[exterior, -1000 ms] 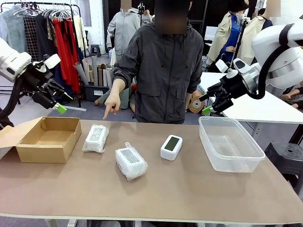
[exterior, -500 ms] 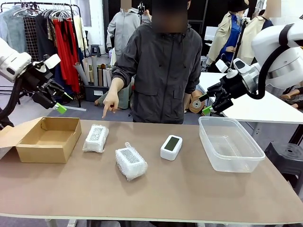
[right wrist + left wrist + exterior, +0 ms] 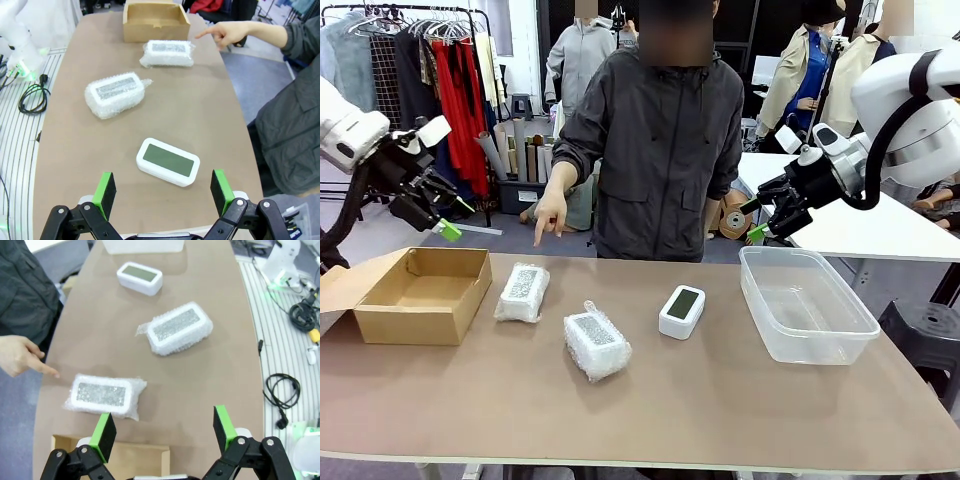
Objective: Separate and place wrapped and unwrapped clocks.
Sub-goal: Pick up the Digital clock indicated by the person.
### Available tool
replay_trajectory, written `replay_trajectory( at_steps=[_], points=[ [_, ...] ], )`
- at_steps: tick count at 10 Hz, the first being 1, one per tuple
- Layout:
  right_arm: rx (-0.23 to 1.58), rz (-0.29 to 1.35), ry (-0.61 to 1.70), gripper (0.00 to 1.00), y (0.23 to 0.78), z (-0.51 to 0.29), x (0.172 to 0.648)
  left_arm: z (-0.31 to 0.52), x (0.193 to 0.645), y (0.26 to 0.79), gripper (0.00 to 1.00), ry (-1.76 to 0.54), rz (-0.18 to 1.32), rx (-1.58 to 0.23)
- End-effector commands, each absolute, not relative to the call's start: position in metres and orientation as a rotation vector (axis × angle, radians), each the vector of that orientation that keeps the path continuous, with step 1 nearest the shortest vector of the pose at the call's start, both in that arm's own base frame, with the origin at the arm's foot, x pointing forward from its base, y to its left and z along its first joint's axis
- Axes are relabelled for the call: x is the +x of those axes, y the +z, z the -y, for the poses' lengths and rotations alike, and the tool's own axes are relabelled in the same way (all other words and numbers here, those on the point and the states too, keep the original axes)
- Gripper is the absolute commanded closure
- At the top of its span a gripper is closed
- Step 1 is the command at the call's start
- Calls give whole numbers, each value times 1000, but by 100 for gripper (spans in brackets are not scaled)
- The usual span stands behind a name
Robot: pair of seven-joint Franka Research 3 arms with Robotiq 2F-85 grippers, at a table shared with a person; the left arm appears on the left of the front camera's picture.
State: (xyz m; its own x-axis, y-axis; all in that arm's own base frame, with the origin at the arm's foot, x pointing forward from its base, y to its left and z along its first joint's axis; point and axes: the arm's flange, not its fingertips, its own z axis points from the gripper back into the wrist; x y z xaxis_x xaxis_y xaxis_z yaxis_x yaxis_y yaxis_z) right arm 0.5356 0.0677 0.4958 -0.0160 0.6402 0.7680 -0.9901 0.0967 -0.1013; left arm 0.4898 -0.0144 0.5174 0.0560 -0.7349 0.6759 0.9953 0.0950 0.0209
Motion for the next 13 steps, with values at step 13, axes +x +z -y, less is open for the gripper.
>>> replay_trajectory(
  at_steps=[13],
  points=[
    [561,791,1417,0,497,-67,534,151,530,523,0,-662,245,-87]
  ],
)
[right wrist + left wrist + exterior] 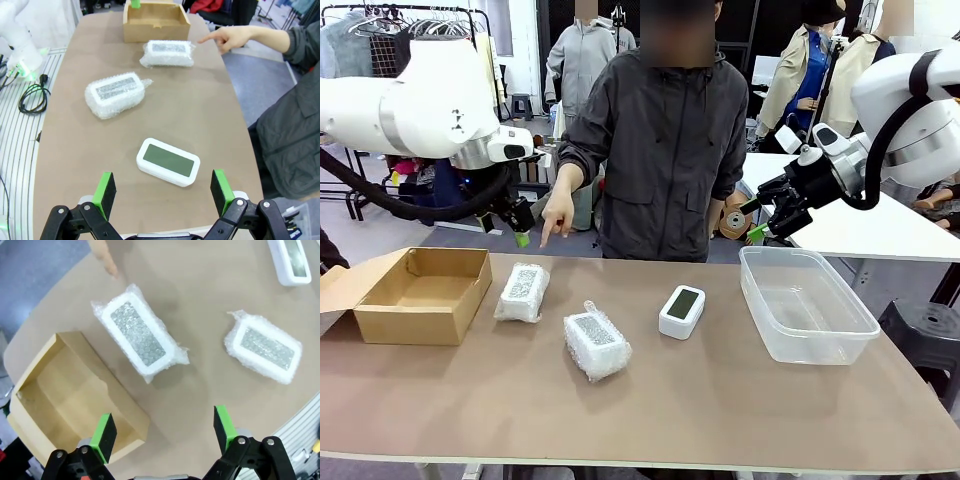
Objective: Separate and place wrapped and unwrapped clocks.
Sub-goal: Pick up the Digital clock indicated by the person.
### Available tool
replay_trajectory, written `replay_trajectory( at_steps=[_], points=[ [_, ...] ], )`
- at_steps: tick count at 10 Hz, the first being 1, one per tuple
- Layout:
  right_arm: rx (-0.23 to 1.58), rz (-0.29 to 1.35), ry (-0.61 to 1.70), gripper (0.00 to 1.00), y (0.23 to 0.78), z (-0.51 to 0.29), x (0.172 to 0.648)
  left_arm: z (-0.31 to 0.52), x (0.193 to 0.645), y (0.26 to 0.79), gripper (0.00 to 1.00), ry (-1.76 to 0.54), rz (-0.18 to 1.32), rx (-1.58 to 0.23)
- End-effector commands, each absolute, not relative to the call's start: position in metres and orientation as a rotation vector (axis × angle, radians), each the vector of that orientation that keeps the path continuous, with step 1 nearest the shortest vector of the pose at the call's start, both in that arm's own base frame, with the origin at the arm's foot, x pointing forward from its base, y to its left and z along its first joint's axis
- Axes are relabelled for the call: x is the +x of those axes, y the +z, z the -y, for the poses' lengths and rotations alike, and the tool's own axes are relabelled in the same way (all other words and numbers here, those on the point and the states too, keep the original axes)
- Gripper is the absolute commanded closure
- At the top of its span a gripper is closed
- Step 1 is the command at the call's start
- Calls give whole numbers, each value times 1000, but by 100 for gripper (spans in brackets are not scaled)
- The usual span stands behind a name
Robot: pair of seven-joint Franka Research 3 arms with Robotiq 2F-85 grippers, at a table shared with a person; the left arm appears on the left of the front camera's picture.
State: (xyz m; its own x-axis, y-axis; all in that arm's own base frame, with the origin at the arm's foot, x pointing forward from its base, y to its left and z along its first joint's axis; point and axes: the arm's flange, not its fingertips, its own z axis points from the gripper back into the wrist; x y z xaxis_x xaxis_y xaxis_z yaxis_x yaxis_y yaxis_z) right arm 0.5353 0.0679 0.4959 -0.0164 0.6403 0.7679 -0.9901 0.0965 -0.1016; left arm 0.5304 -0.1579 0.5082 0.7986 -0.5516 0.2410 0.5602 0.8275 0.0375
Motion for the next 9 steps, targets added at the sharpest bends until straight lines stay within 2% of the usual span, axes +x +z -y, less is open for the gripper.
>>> replay_trajectory(
  at_steps=[1,6,7,9],
  points=[
    [561,791,1417,0,497,-67,534,154,526,512,0,-565,255,-31],
    [561,791,1417,0,497,-67,534,156,530,511,0,-584,252,-36],
    [561,791,1417,0,497,-67,534,164,538,501,0,-469,203,53],
    [561,791,1417,0,497,-67,534,176,559,479,0,-395,169,25]
  ],
)
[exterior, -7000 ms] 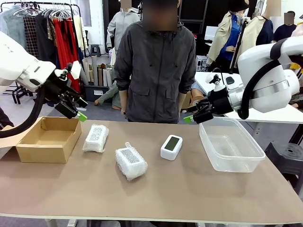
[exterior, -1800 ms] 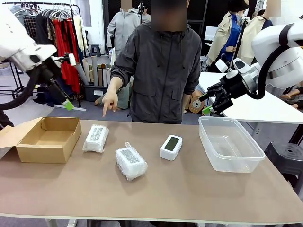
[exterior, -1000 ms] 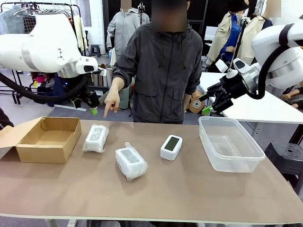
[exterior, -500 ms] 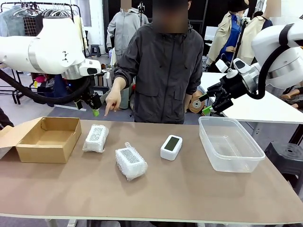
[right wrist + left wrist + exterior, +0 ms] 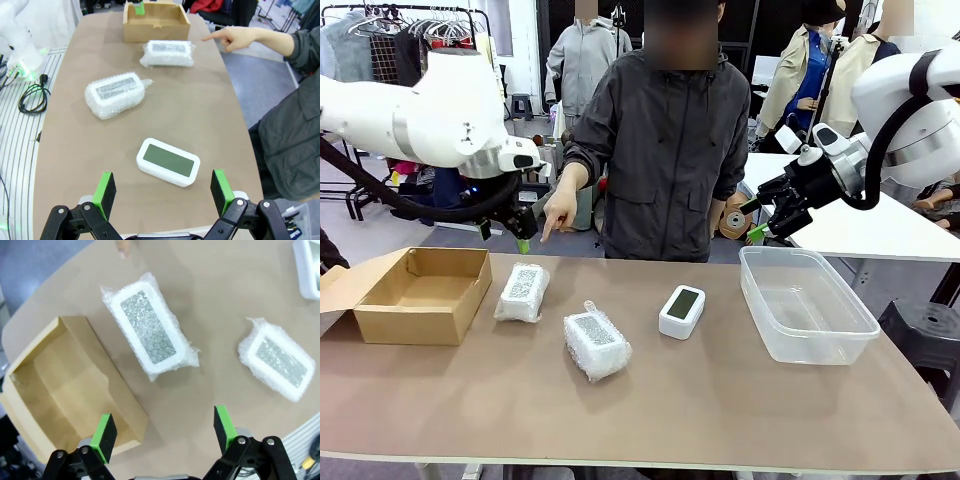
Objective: Separate and place wrapped and unwrapped clocks.
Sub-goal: Pick up the Digital clock indicated by the person.
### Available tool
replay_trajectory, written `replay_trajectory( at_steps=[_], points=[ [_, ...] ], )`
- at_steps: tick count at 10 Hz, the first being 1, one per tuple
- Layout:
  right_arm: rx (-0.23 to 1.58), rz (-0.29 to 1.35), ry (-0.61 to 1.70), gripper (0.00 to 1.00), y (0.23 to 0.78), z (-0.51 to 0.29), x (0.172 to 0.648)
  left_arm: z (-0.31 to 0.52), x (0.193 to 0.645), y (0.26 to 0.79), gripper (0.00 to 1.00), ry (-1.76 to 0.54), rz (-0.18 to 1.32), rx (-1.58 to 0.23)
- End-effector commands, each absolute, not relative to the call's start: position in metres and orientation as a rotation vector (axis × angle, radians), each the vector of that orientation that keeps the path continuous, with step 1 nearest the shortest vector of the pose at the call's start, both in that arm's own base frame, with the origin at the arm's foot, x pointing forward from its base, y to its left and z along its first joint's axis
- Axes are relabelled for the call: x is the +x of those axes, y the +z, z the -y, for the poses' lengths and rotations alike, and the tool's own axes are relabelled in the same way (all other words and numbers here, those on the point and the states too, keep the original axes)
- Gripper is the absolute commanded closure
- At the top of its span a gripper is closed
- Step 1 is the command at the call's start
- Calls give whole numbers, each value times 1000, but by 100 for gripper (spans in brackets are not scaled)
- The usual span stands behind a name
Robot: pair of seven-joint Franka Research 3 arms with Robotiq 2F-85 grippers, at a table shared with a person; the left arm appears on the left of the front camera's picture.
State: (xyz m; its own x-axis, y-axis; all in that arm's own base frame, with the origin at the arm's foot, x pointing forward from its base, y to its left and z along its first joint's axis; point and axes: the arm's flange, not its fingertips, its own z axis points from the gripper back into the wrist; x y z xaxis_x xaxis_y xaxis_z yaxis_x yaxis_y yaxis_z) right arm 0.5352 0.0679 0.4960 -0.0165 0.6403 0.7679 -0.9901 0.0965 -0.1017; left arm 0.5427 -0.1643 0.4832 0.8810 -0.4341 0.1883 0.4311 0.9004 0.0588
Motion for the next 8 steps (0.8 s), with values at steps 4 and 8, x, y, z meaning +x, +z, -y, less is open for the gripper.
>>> replay_trajectory(
  at_steps=[4,8],
  points=[
    [561,791,1417,0,497,-67,534,181,590,431,0,-279,217,12],
    [561,791,1417,0,497,-67,534,176,602,403,0,-230,209,17]
  ],
)
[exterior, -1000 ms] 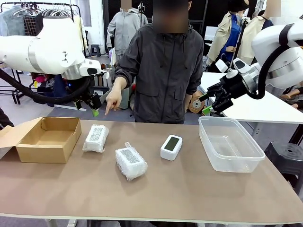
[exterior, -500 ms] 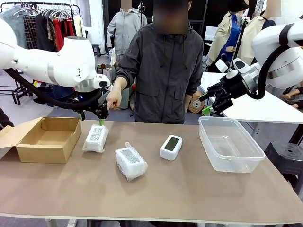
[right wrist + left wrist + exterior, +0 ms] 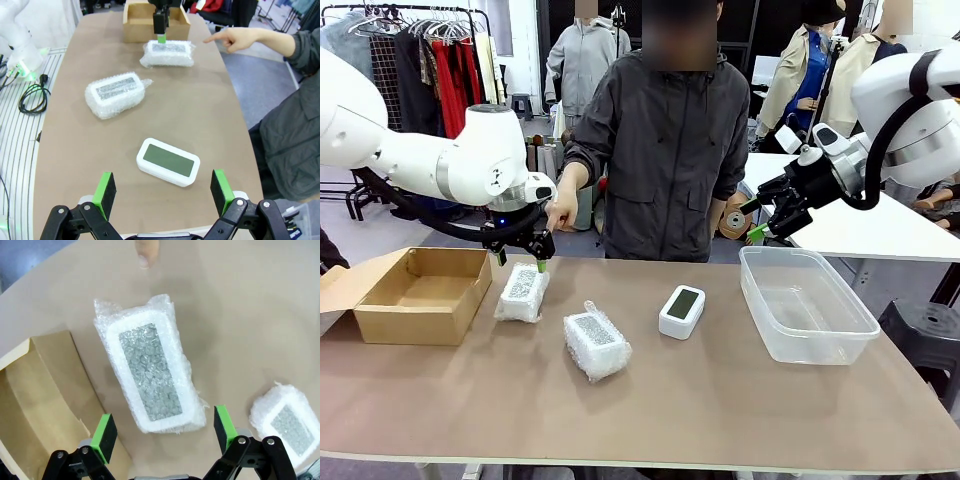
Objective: Separate and place wrapped and unwrapped clocks.
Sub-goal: Pick up the Digital clock indicated by the person.
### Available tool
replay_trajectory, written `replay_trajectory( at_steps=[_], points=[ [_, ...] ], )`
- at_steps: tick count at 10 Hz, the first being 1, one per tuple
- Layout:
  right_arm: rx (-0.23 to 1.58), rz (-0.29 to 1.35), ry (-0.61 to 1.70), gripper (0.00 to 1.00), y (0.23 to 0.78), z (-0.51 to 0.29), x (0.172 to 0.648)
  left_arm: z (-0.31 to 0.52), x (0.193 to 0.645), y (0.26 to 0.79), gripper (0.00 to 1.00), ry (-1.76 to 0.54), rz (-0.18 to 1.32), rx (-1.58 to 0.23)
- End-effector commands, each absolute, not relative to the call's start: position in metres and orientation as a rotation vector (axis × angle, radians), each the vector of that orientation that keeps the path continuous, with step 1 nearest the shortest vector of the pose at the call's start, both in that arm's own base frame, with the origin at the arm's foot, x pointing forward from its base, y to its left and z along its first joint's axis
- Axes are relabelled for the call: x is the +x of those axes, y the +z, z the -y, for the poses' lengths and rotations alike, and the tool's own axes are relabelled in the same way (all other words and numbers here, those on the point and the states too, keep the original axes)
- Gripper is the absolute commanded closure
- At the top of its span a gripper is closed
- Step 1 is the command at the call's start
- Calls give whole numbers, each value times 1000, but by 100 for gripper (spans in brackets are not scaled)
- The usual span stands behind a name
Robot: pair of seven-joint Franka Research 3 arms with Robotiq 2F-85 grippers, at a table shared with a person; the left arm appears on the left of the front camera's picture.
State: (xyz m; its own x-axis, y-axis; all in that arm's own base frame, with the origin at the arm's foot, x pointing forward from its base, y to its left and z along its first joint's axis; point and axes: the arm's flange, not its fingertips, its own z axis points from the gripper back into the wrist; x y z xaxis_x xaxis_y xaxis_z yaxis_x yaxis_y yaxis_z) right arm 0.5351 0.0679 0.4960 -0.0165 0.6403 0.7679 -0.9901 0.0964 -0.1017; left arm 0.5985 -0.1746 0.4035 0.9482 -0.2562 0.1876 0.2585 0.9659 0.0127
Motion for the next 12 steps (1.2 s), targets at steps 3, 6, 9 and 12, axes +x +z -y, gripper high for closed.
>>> replay_trajectory(
  at_steps=[3,6,9,12],
  points=[
    [561,791,1417,0,497,-67,534,175,610,384,0,-193,216,26],
    [561,791,1417,0,497,-67,534,173,614,368,0,-161,192,24],
    [561,791,1417,0,497,-67,534,177,617,351,0,-140,176,40],
    [561,791,1417,0,497,-67,534,177,619,342,0,-135,175,47]
  ],
)
